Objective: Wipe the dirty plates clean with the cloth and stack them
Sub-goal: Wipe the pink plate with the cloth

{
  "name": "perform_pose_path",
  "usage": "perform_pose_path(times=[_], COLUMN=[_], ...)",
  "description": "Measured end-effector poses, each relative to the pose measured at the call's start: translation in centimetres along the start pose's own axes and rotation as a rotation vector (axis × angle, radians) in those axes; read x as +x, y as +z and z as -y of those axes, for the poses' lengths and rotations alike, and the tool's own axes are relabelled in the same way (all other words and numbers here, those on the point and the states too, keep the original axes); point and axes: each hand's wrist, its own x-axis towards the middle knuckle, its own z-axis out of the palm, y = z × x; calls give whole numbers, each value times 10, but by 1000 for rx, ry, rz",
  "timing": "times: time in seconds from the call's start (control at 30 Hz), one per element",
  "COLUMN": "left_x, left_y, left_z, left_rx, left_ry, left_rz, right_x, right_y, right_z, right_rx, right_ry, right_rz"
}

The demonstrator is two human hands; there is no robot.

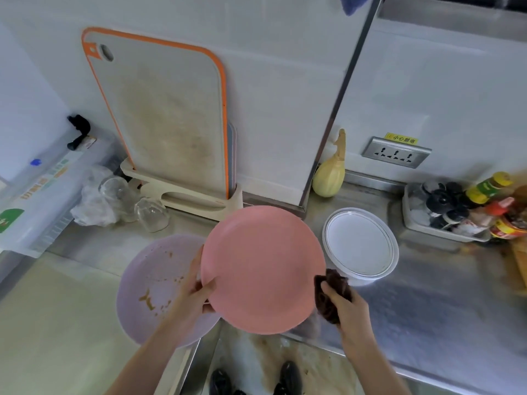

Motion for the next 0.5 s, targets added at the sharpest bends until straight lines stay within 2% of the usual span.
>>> perform_pose_path(times=[0.07, 0.13, 0.23, 0.4, 0.5], left_x=[1, 6, 19, 49, 49], left_y=[7, 13, 23, 37, 37], left_z=[9, 15, 17, 26, 30], left_rx=[0, 11, 146, 497, 545], left_ry=[-41, -65, -82, -30, -37], left_rz=[35, 59, 120, -13, -129], right_x=[1, 4, 13, 25, 32], right_y=[-1, -4, -7, 1, 11], right_z=[-10, -19, -31, -36, -32], right_rx=[-44, -125, -129, -136, -174], right_ry=[36, 51, 135, 131, 102], right_rz=[-8, -87, -201, -322, -347])
